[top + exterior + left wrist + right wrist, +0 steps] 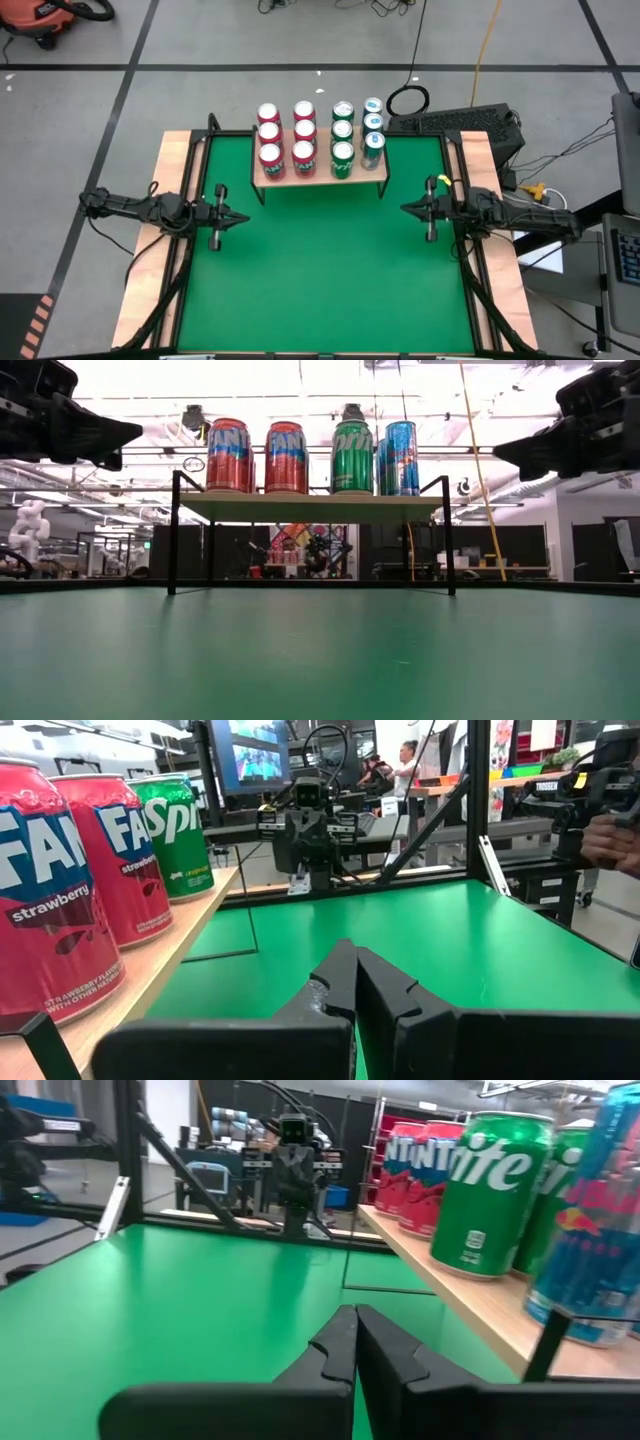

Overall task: Place canned beverage on shelf
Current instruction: Return to Home Position

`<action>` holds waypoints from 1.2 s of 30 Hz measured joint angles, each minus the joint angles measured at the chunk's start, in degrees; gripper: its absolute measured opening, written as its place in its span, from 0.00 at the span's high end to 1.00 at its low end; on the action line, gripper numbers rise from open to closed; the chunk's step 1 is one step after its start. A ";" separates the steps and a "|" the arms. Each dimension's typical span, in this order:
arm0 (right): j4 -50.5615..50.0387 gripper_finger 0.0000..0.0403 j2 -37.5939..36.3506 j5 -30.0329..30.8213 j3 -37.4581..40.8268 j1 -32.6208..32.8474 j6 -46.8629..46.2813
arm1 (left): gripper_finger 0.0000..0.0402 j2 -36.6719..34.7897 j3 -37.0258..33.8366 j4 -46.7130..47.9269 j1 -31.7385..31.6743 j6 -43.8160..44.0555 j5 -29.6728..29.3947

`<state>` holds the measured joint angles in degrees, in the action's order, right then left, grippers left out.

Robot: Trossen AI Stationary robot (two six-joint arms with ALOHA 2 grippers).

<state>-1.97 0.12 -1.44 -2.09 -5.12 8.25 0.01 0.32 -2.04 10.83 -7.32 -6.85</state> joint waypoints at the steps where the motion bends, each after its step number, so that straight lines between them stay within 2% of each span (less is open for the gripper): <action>1: 0.00 1.00 0.00 -0.01 0.00 0.47 -0.13 | 0.99 0.00 0.00 0.01 0.00 0.10 0.00; 16: 0.83 1.00 0.00 0.08 -0.02 2.35 1.38 | 0.99 0.00 -0.02 0.28 0.00 0.34 0.93; 25: 1.53 1.00 0.04 0.06 -0.02 2.35 1.40 | 0.99 0.00 -0.02 0.09 -1.76 -3.55 1.91; 36: 1.68 1.00 0.06 0.06 -0.02 2.35 1.40 | 0.99 0.02 -0.07 1.11 -7.58 1.06 9.64</action>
<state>-0.29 0.18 -1.39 -2.11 -2.76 9.65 0.03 0.25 -0.93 3.25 -6.25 2.79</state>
